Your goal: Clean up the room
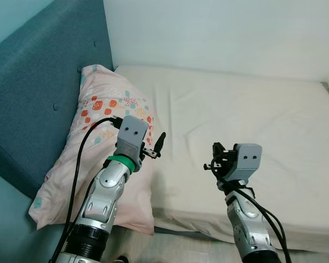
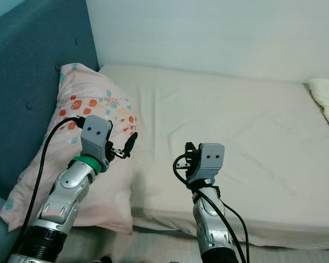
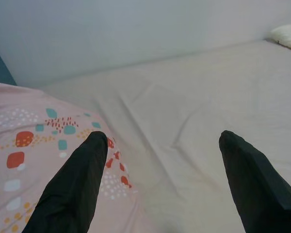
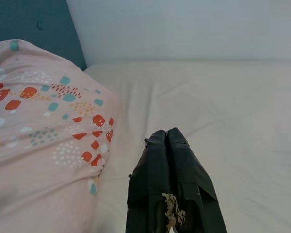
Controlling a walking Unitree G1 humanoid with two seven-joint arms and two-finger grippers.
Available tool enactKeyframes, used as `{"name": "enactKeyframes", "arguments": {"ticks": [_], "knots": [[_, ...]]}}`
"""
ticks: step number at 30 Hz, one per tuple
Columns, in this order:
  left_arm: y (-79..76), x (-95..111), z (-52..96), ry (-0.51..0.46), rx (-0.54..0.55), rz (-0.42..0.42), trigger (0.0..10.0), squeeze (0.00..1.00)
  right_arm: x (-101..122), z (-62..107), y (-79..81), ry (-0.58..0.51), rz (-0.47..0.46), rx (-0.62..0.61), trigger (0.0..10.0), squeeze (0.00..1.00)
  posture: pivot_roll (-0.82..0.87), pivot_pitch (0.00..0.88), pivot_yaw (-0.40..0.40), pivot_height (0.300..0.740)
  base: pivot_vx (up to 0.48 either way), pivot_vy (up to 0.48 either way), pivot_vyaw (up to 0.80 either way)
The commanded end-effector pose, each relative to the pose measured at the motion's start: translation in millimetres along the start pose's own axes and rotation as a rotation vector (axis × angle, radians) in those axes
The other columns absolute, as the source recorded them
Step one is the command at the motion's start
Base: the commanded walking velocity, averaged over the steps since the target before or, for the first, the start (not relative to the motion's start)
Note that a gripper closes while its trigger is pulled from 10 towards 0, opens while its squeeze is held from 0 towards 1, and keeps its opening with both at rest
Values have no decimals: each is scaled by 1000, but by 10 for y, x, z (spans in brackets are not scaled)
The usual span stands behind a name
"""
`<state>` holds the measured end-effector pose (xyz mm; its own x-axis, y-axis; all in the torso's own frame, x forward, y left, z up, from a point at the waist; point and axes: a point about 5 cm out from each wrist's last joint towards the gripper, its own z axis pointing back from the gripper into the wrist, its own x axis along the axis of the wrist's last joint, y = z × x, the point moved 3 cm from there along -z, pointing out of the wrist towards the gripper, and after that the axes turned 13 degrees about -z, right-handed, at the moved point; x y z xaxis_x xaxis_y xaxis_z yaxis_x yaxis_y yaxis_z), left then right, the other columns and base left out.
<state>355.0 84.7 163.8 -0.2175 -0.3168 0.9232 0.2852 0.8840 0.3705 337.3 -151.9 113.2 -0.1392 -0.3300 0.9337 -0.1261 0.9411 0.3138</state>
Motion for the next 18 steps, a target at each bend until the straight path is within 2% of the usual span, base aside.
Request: {"name": "enactKeyframes", "arguments": {"ticks": [1,13,18], "knots": [[-45,-25,22,12,-19,11,10000,0,13,37,-62,-10,-3,-24,10000,0,-22,70,18,736,0,0,0],[-54,-19,19,14,-24,22,10000,0,-2,44,-51,-3,-4,-25,10000,0,-22,73,17,736,0,0,0],[-39,-44,20,23,-21,26,10000,0,-9,41,-56,0,-5,-27,10000,0,-22,73,17,736,0,480,0]]}}
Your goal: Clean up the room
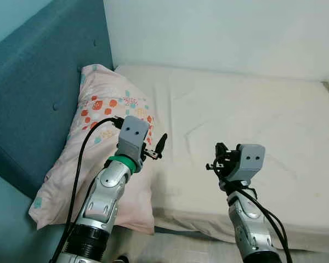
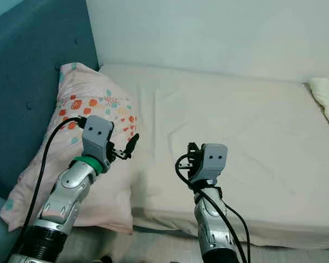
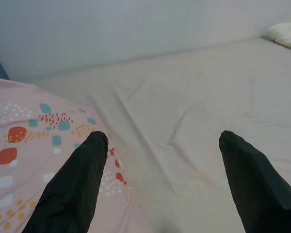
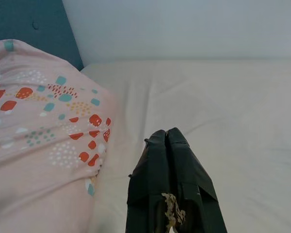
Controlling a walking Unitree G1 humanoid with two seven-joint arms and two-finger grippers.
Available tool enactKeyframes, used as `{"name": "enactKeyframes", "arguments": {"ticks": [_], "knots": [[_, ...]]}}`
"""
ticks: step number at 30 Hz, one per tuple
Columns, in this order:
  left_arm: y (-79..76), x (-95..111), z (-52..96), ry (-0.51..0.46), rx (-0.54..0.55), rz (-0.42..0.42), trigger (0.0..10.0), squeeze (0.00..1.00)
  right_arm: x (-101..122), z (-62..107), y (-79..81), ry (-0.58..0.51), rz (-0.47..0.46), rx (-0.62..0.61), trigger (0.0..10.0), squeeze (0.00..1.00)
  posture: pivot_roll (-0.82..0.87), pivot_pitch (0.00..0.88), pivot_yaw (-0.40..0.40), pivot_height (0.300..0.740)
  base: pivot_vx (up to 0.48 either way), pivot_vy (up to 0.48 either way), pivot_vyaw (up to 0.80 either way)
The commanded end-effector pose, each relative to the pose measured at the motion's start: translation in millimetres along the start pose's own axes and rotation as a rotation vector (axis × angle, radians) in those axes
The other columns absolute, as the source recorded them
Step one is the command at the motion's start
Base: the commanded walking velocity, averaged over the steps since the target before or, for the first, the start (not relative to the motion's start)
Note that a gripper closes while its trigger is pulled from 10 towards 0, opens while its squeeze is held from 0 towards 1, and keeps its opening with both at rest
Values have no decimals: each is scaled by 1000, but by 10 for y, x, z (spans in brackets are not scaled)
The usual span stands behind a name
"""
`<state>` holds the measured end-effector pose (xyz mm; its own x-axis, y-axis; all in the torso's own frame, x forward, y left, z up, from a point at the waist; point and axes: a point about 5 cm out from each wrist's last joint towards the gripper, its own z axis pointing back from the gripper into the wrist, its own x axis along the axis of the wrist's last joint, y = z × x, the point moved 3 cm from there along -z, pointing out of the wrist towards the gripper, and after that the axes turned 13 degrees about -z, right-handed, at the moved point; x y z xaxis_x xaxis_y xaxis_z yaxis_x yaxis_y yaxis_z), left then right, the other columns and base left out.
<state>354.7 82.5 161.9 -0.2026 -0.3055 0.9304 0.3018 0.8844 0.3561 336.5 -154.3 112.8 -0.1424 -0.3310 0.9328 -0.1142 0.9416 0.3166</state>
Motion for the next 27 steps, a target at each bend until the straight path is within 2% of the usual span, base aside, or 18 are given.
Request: {"name": "enactKeyframes", "arguments": {"ticks": [1,14,27], "knots": [[-11,-35,23,13,-7,9,10000,0,-13,31,-33,4,-4,-15,10000,0,-22,73,17,736,0,480,0],[4,-27,15,9,-4,6,10000,0,-21,31,-40,6,-5,-18,10000,0,-23,75,16,736,0,438,0],[-25,13,5,-12,-18,-41,10000,0,-49,45,-46,14,-5,-25,10000,0,-24,80,20,736,0,0,0]]}}
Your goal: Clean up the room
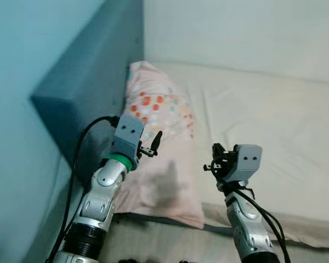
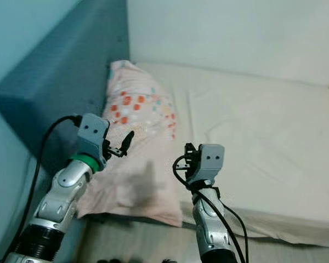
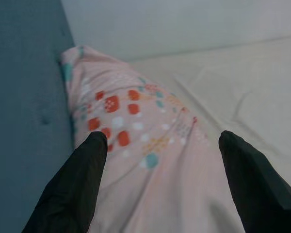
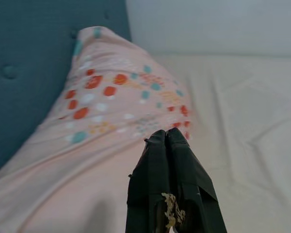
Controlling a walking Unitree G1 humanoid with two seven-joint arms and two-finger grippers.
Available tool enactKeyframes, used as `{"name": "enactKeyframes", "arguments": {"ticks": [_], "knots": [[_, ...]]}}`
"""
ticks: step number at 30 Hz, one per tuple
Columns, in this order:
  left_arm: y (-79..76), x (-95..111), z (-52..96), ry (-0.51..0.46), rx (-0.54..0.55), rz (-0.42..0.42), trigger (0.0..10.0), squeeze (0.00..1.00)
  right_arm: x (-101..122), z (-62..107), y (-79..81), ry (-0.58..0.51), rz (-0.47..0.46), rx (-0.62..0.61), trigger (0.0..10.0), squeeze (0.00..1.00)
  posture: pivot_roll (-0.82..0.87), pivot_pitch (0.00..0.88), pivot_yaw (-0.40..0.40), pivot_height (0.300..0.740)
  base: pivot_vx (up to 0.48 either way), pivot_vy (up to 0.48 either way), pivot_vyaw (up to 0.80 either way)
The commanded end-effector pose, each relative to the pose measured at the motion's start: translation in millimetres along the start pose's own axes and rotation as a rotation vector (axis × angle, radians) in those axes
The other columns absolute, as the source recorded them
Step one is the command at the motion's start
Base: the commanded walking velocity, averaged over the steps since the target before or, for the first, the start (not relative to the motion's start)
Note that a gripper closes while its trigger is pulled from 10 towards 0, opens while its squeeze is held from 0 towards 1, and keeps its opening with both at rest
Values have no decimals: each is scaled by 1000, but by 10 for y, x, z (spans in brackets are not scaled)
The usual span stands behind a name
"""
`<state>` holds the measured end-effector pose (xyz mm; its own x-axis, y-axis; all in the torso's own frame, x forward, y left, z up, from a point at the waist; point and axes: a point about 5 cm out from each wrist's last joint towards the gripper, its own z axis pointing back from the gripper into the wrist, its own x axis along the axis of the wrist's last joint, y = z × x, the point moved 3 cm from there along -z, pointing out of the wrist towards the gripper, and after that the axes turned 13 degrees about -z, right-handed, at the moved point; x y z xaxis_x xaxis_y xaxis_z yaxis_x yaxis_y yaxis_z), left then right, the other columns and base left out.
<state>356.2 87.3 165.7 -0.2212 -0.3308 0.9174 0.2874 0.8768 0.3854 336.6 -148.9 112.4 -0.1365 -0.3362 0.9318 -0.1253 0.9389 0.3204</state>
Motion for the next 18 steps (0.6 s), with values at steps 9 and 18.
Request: {"name": "enactKeyframes", "arguments": {"ticks": [9,18], "knots": [[-111,5,1,-9,-35,-5,10000,0,-26,48,-92,6,-3,-37,10000,0,-24,80,20,736,0,0,0],[-101,-7,2,-1,-30,0,10000,0,-27,55,-79,6,-12,-34,10000,0,-26,82,20,726,0,0,0]]}}
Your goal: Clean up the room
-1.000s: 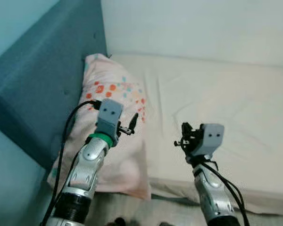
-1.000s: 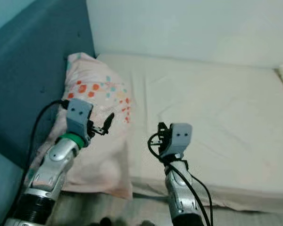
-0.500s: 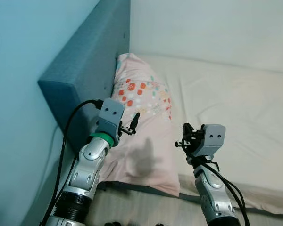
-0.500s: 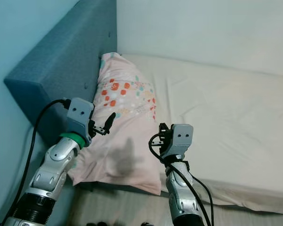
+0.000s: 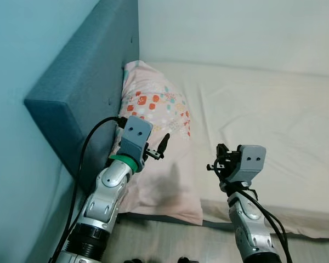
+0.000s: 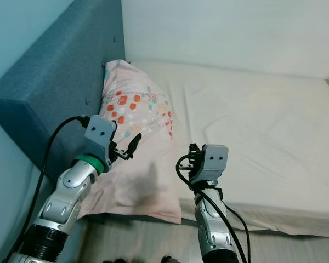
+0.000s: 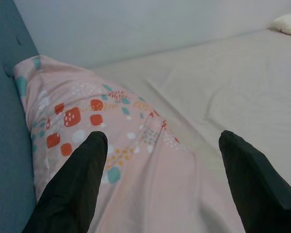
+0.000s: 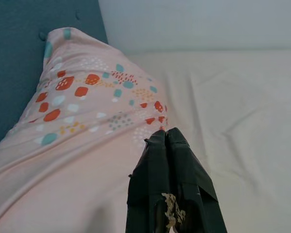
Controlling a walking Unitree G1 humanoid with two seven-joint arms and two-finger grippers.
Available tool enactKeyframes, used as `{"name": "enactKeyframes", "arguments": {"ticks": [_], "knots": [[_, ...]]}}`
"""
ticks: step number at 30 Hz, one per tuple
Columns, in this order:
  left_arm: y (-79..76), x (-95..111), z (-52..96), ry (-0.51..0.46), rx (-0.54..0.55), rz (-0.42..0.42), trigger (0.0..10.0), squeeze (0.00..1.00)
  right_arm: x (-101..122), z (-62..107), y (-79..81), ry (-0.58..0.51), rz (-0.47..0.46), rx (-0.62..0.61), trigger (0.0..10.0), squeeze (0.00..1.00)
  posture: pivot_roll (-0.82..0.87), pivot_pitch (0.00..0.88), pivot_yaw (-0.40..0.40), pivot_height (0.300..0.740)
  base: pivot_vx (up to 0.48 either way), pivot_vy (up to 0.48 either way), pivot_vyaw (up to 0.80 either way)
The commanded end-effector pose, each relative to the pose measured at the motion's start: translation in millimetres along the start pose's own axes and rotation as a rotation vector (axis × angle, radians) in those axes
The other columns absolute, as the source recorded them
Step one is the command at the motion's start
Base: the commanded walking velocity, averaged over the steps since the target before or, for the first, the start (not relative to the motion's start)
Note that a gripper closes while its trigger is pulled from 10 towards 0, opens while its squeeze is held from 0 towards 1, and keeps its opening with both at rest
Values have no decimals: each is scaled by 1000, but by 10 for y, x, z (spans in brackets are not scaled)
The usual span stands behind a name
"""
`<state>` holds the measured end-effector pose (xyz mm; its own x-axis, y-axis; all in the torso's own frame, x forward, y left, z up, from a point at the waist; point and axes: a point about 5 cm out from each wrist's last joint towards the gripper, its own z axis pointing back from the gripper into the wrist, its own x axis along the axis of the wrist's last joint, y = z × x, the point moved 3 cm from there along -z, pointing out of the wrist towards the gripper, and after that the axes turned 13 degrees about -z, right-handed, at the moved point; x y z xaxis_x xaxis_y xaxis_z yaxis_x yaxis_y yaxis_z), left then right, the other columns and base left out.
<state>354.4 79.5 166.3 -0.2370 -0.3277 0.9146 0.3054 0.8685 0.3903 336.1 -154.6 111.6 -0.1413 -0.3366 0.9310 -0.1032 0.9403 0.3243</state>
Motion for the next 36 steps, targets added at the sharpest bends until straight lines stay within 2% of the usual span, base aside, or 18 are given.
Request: {"name": "enactKeyframes", "arguments": {"ticks": [1,3,5,8,13,17,36], "knots": [[-27,-48,17,17,-9,5,10000,0,-38,45,-26,11,-10,-13,10000,0,-26,82,20,721,0,0,0],[-23,-58,21,21,-8,8,10000,0,-38,46,-26,11,-11,-13,10000,0,-26,82,20,716,0,0,0],[8,-147,51,59,-1,36,10000,0,-40,45,-24,13,-11,-12,10000,0,-26,82,20,706,0,0,0],[63,-307,133,120,10,22,10000,0,-40,45,-24,13,-14,-9,10000,0,-21,87,18,691,0,0,0],[140,-391,210,154,33,30,10000,0,-40,48,-25,13,-16,-9,10000,0,-21,87,18,676,0,0,0],[188,-407,224,163,49,33,10000,0,-49,44,-15,16,-19,-6,10000,0,-21,87,18,661,0,0,0],[219,-354,183,154,62,40,10000,0,-49,28,-14,20,-17,-1,10000,0,-21,87,18,596,0,0,0]]}}
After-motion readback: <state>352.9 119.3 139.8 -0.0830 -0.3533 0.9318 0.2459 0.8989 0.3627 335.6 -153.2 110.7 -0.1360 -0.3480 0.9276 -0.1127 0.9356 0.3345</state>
